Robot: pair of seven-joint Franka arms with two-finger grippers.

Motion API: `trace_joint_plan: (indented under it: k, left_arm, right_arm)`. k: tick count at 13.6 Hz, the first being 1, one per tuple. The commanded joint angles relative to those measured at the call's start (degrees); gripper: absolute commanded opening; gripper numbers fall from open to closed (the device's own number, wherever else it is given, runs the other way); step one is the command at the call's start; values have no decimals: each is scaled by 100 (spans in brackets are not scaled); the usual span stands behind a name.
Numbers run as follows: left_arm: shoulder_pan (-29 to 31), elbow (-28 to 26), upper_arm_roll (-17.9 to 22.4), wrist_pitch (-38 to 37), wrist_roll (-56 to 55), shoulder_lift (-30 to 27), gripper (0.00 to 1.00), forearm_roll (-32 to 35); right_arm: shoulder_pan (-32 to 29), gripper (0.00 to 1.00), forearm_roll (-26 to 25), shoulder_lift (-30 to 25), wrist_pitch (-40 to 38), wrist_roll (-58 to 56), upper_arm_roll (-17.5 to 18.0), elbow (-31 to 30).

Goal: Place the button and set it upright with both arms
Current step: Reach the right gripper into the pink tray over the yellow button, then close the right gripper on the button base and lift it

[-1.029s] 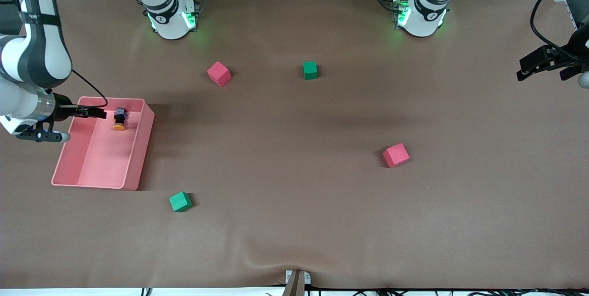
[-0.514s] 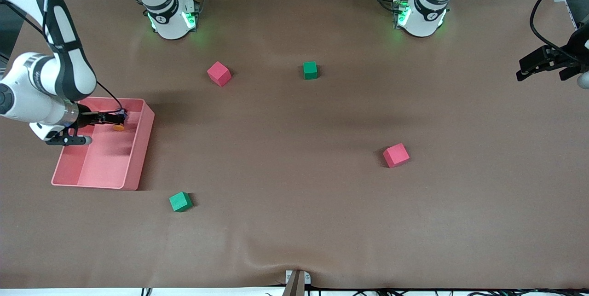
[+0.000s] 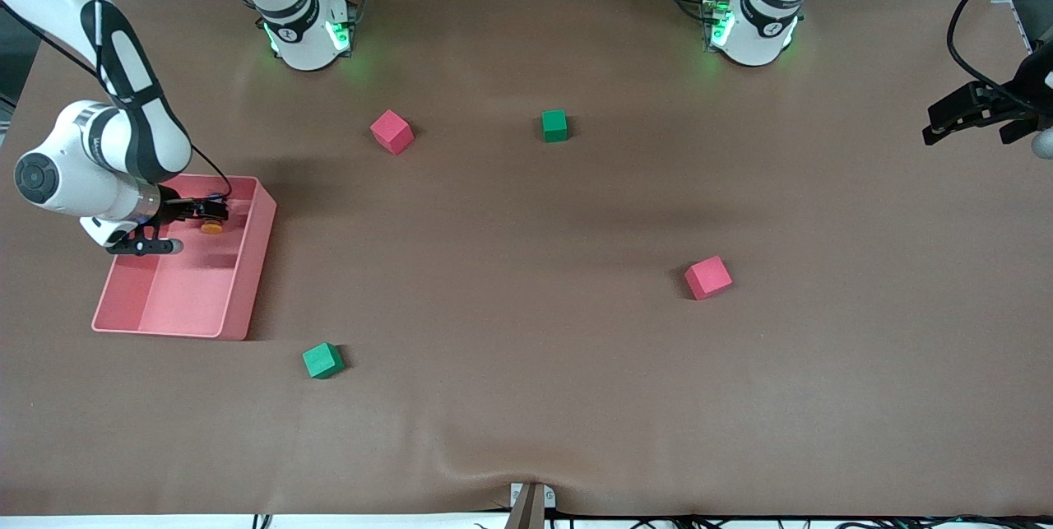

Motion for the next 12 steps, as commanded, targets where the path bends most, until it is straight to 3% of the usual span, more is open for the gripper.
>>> trace_joint_plan:
  k: [1,8,9,12]
  left_arm:
    - [40,48,-9,-85,40,-3,100,-96]
    - [31,48,-9,-85,40,-3,100,-96]
    - [40,48,-9,-85,49,-3,100,-96]
    - [40,48,-9,-85,49,-3,100,-96]
  right_arm:
    - [-238,100,-68,37,101,-69,89,-145]
    - [-238,100,-59,125,101,-69,89,-294]
    - [-238,95,-68,160,101,-69,89,-294]
    - [-203,53,-59,239,118,-69,98,-277]
